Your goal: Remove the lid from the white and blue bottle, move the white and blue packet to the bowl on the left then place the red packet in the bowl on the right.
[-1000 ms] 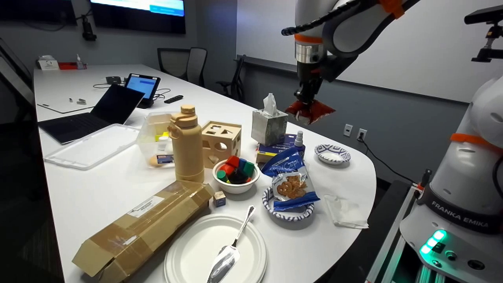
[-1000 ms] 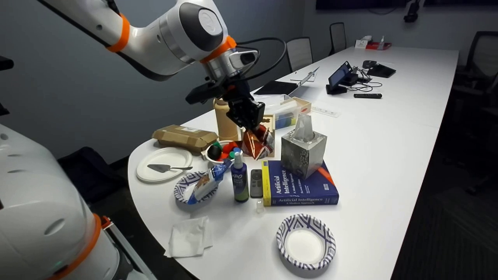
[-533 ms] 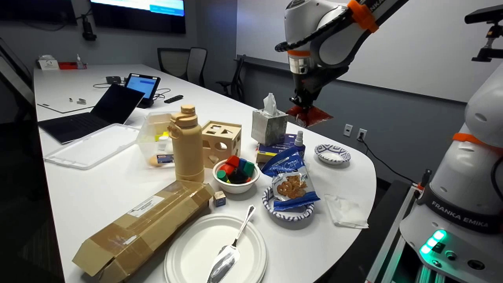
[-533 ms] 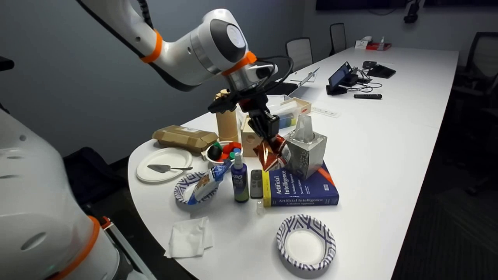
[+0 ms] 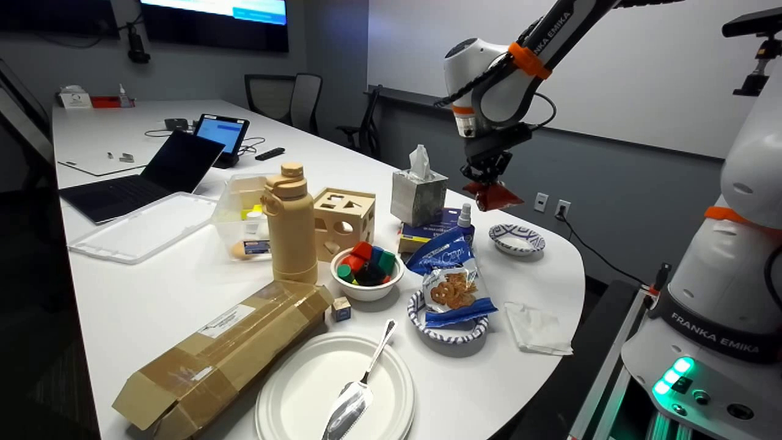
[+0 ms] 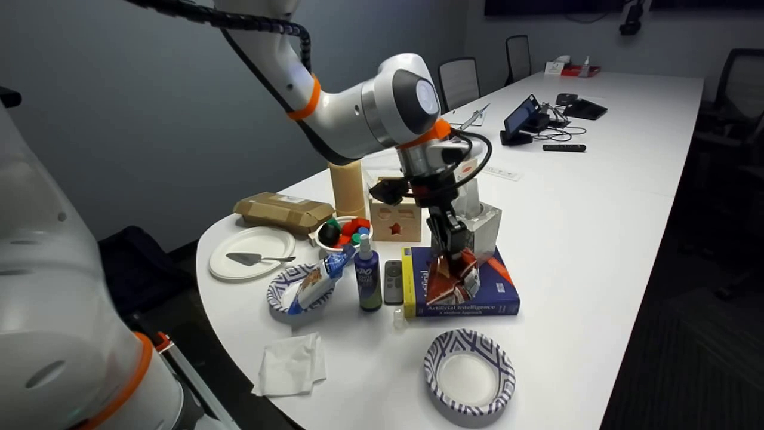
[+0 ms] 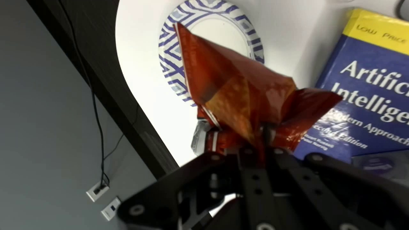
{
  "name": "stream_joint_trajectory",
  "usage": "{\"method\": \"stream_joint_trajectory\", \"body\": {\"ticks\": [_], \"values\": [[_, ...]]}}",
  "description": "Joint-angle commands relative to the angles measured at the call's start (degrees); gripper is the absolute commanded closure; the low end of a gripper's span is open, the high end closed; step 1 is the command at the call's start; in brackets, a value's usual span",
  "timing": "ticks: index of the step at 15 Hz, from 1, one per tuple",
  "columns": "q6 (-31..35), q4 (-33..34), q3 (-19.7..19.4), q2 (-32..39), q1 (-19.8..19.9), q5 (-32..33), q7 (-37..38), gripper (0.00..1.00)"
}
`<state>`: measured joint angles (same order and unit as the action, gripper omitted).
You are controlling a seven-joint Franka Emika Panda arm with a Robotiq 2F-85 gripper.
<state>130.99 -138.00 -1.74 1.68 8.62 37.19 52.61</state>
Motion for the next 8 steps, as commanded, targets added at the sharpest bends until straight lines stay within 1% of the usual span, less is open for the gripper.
{"method": "stream_joint_trajectory", "body": {"ticks": [1, 5, 8], "values": [[-0.78, 3.37, -3.78, 4.78, -0.26, -1.10, 4.12, 0.99], [-0.22, 4.61, -7.30, 8.53, -0.17, -2.69, 6.32, 0.99], [-0.12, 5.17, -8.91, 10.81, -0.38, -5.04, 6.60, 0.99]]}}
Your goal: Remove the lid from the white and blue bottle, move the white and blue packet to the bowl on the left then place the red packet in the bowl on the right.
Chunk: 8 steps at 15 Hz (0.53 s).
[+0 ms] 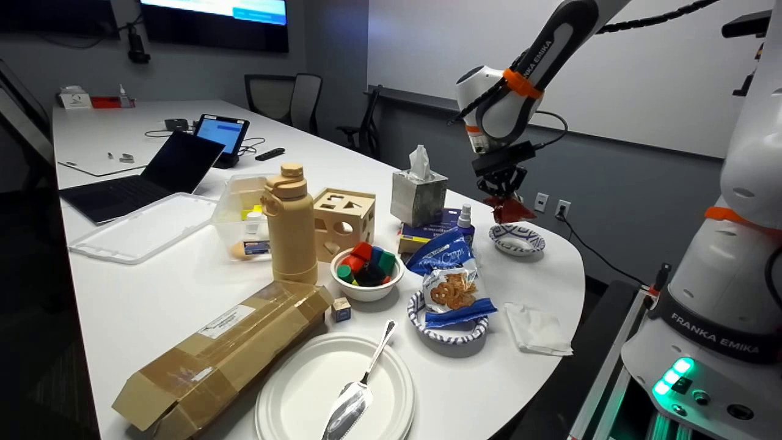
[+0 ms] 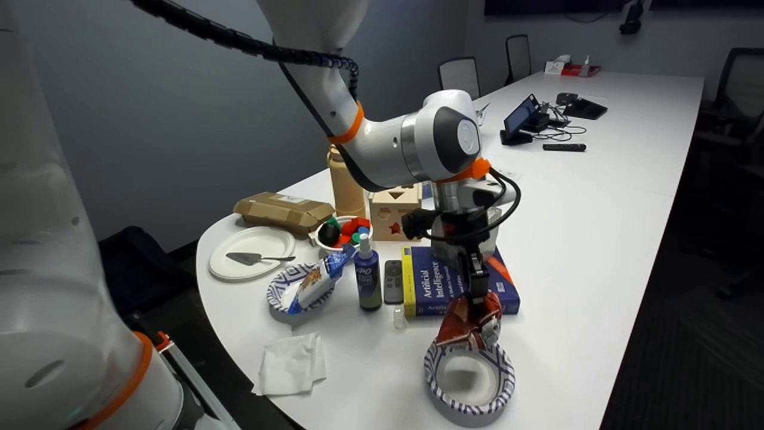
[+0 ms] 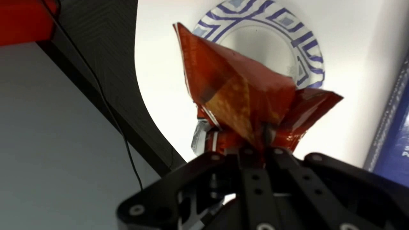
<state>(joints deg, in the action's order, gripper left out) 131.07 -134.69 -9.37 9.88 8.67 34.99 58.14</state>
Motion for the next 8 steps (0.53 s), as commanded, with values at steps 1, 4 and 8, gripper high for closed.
{"method": "stream_joint_trajectory", "body": {"ticks": [1, 4, 8], "values": [[-0.33, 1.90, -1.65, 3.06, -0.64, -3.56, 1.25, 0.99], [-0.59, 2.10, -2.54, 3.96, -1.18, -5.47, 1.77, 0.99], [-1.94, 1.98, -4.03, 3.03, -2.10, -4.46, 5.84, 0.58]]}}
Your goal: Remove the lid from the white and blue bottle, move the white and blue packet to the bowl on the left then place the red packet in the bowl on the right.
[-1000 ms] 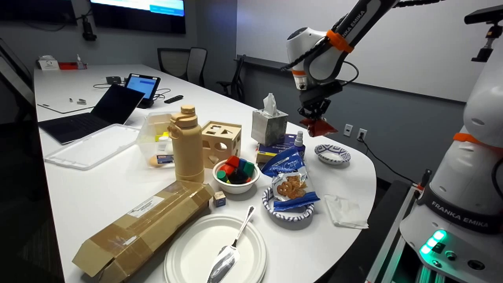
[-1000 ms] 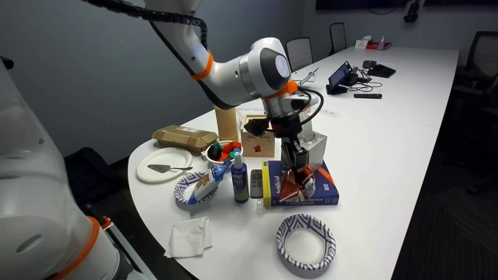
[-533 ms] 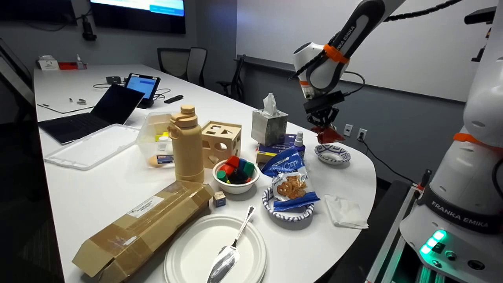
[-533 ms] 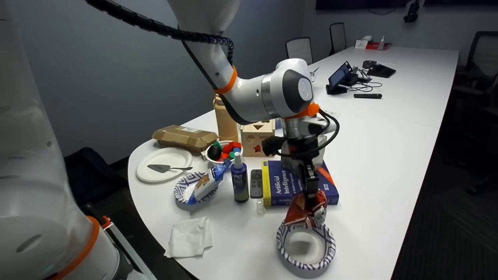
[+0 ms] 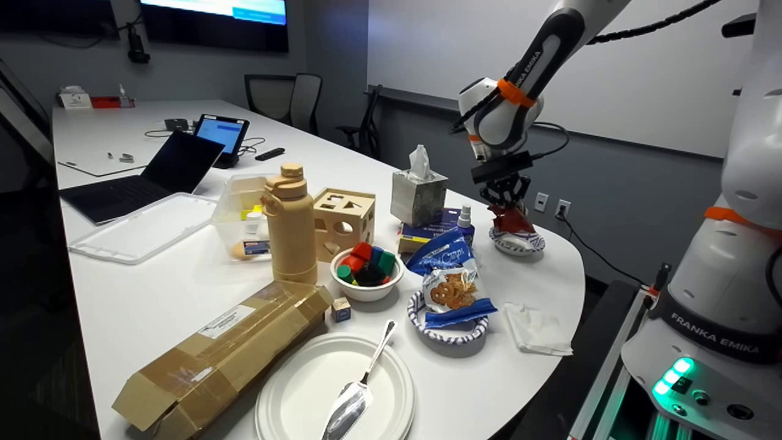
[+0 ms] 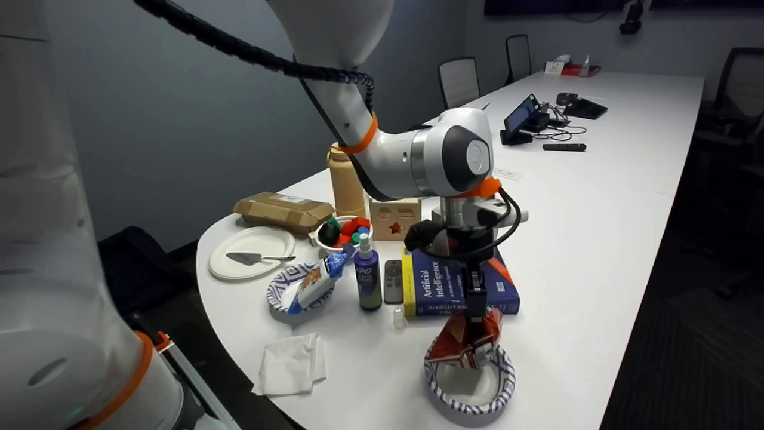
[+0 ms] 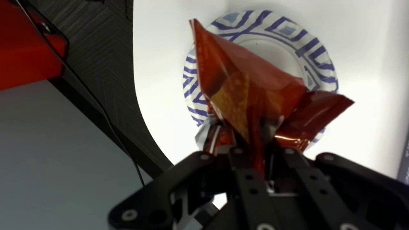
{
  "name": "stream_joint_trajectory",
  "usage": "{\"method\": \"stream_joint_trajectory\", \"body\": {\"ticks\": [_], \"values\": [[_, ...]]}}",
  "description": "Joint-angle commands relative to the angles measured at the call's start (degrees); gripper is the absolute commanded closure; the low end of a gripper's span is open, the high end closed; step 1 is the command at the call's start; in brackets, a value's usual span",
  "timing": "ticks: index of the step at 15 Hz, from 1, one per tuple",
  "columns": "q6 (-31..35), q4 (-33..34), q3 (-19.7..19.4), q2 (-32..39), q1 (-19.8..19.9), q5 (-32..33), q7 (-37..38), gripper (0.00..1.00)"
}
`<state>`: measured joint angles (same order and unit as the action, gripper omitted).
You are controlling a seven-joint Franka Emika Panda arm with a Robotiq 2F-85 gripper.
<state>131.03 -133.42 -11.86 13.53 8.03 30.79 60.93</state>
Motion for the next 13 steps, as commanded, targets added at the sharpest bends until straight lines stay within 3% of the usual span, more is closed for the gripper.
{"method": "stream_joint_trajectory", "body": {"ticks": [1, 7, 13], "values": [[-2.26, 0.71, -1.90, -0.82, -1.58, 0.10, 4.01, 0.51], [-4.41, -0.54, -1.64, -4.89, -2.53, 0.35, 5.59, 0.04], [-8.86, -2.25, 2.19, -13.64, -5.21, 3.05, 7.14, 0.00]]}}
